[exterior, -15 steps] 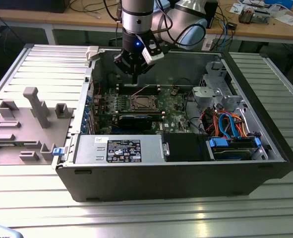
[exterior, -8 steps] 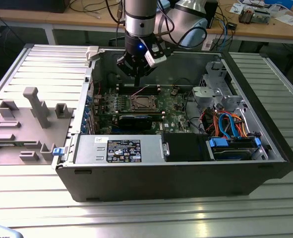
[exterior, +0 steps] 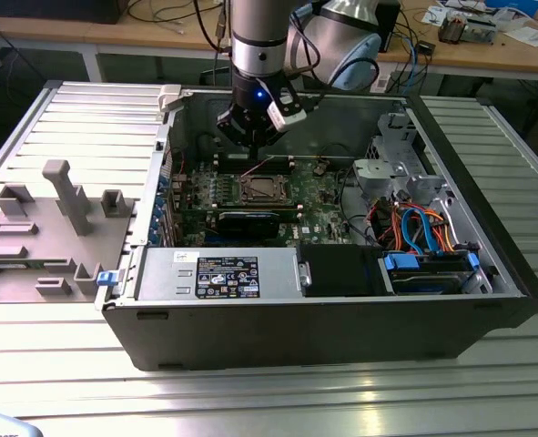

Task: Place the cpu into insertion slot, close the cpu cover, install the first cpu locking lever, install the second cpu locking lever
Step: 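Install the first cpu locking lever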

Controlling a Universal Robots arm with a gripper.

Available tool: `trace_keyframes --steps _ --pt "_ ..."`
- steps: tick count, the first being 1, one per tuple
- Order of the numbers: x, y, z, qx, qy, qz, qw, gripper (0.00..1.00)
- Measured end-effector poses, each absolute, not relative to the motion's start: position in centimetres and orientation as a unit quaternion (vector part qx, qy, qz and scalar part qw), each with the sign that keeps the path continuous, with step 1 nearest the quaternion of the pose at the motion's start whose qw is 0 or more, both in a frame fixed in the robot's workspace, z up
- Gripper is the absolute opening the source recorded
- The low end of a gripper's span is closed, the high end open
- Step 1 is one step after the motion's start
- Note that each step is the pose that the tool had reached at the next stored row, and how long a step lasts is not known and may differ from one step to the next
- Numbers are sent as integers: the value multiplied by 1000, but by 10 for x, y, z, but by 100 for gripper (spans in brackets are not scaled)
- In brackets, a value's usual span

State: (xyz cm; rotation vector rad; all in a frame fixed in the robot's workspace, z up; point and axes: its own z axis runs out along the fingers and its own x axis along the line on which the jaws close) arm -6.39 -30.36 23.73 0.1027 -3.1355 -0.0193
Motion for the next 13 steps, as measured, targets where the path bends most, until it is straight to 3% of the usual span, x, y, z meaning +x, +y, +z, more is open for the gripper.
trace_keyframes --steps 13 --pt "-60 -299 220 48 -999 -6 2 11"
